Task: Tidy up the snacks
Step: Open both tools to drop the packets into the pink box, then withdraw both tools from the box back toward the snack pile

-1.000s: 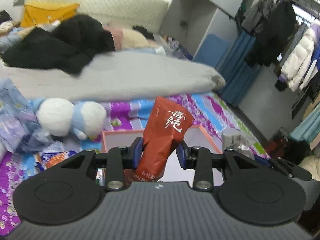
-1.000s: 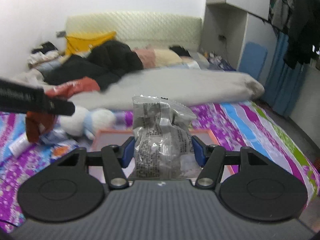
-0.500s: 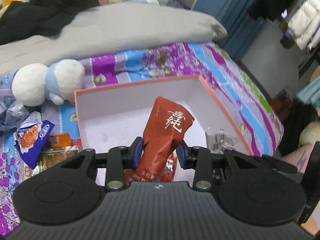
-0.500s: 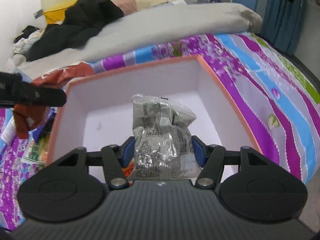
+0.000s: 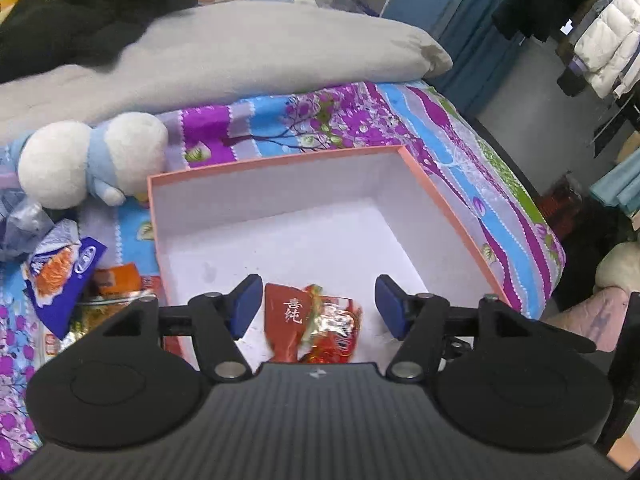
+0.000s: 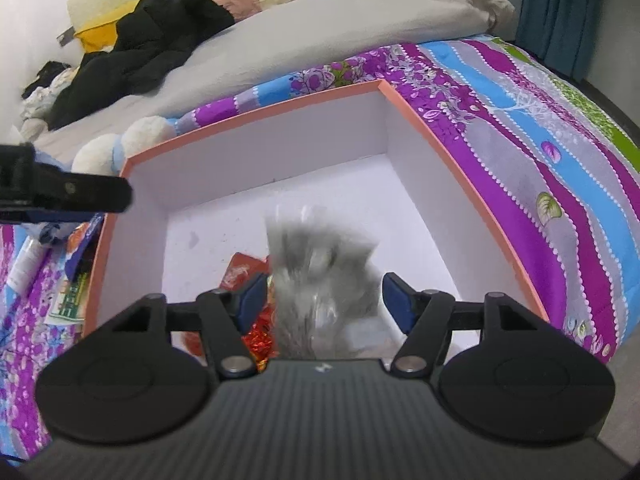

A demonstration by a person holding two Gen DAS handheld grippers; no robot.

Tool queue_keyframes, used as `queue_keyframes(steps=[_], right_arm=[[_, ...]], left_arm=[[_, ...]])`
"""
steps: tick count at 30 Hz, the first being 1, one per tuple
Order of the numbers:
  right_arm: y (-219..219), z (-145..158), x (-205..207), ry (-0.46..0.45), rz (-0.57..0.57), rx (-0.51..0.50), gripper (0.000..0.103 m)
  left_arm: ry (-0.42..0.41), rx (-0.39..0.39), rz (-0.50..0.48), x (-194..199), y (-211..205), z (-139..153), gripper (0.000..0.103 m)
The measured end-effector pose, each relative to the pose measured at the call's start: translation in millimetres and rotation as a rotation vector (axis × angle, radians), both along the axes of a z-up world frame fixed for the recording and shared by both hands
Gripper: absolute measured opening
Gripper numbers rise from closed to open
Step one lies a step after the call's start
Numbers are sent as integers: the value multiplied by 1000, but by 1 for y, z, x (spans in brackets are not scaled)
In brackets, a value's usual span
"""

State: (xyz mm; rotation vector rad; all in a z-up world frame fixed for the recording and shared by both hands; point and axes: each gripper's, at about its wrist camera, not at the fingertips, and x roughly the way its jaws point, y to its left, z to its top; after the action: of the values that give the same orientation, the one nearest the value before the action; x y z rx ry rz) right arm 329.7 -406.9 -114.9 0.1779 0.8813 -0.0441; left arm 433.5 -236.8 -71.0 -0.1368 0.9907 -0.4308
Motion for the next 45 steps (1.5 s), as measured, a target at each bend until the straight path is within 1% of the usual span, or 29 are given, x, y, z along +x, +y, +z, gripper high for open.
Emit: queue_keyframes(steps=[1,5,11,15,19,24,29,33,37,43,45], right_arm=[[0,1,-1,-5,2,0,68],[7,15,-9,-61,11,-12,69],[31,51,-34,-204,42,-27,69],[52,69,-52,-291,67,-41,69],[78,75,-68,-351,118,-53,69],[110,73,-81,-405,181,-64,69],[138,69,-93,-439,217,-54,69],[157,60,-101,-433,248,-49,69],[175,48,-114,-427,280,-75,69],[197,33,-130,-405,322,-64,69],[203,28,-135,-400,337,-78,69]], left_arm=[[-4,-7,6,-1,4,2,68],[-59,-27,19,-10,20,16,68],[-165,-58,48,-35,53,42,68],[-232,-51,67,-54,78,52,68],[-285,-44,105,-78,109,53,68],[-300,-44,172,-107,147,43,68],[-335,23,212,-130,176,31,68],[-327,14,255,-144,199,21,68],[-319,-4,290,-159,220,10,68],[-306,52,296,-177,235,-11,68],[-296,48,304,-181,240,-18,68]])
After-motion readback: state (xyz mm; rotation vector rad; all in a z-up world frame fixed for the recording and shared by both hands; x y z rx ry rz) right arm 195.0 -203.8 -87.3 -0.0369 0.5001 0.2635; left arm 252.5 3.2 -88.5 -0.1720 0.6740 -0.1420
